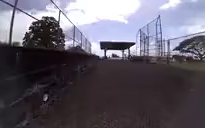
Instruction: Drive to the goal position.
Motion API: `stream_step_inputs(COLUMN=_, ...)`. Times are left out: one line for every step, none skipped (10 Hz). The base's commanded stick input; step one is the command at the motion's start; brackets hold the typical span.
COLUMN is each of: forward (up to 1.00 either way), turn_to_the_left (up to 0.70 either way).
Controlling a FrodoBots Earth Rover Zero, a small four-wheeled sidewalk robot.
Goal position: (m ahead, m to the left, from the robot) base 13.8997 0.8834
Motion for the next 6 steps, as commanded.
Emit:
stream_step_inputs(forward=0.7, turn_to_the_left=0.01)
stream_step_inputs(forward=0.7, turn_to_the_left=0.01)
stream_step_inputs(forward=0.7, turn_to_the_left=0.01)
stream_step_inputs(forward=0.7, turn_to_the_left=0.01)
stream_step_inputs(forward=0.7, turn_to_the_left=0.01)
stream_step_inputs(forward=0.7, turn_to_the_left=0.01)
